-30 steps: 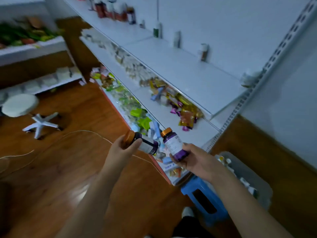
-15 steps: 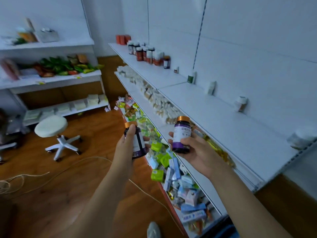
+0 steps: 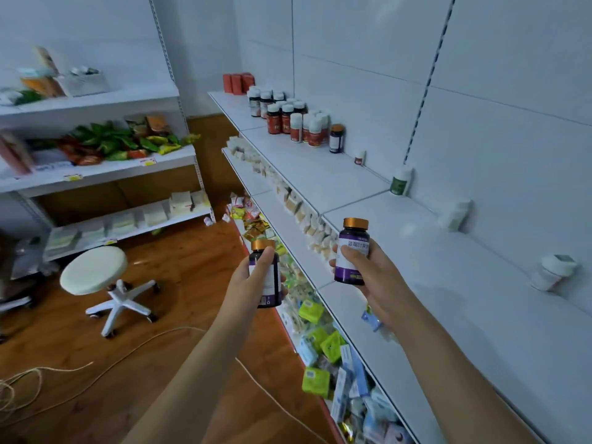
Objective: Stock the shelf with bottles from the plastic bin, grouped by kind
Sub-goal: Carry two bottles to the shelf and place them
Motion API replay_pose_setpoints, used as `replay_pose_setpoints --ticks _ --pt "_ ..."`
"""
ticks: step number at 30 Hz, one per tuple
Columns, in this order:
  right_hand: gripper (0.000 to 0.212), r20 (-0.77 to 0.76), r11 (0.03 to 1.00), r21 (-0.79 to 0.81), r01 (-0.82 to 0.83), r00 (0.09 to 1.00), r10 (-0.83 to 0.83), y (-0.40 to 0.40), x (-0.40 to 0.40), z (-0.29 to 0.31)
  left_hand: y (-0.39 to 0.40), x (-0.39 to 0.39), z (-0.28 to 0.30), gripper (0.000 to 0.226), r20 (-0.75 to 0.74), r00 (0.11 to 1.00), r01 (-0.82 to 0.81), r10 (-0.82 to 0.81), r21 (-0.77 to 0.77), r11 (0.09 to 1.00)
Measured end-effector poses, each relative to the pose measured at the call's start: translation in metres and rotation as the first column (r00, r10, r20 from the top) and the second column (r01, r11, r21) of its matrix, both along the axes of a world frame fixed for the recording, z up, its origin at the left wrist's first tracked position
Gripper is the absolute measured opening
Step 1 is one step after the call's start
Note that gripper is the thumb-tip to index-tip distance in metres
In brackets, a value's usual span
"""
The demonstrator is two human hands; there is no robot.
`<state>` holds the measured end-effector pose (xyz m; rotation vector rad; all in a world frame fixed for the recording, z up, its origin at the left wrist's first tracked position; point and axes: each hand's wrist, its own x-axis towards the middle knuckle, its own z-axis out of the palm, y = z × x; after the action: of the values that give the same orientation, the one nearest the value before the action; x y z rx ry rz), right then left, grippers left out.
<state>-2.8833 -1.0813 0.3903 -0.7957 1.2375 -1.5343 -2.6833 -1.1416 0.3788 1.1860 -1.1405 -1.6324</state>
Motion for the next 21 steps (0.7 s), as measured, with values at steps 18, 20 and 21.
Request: replay_pose_setpoints --ticks 18,20,21 --pt "0.018 -0.239 0.951 0.084 0.296 0.933 -0.270 -0.268 0.020 -0.002 -0.301 -0.005 -0.017 0.010 0.052 0.960 0.268 -0.276 0.124 0.955" --pt "0.022 -0.299 0.935 0.062 0.349 0.900 -0.316 -0.288 0.016 0.003 -0.337 -0.011 -0.017 0.022 0.100 0.936 0.327 -0.336 0.098 0.940" --pt "0.023 -0.315 0.926 0.050 0.375 0.886 -0.342 -0.297 0.013 0.004 -0.352 -0.016 -0.017 0.027 0.122 0.919 0.368 -0.374 0.071 0.927"
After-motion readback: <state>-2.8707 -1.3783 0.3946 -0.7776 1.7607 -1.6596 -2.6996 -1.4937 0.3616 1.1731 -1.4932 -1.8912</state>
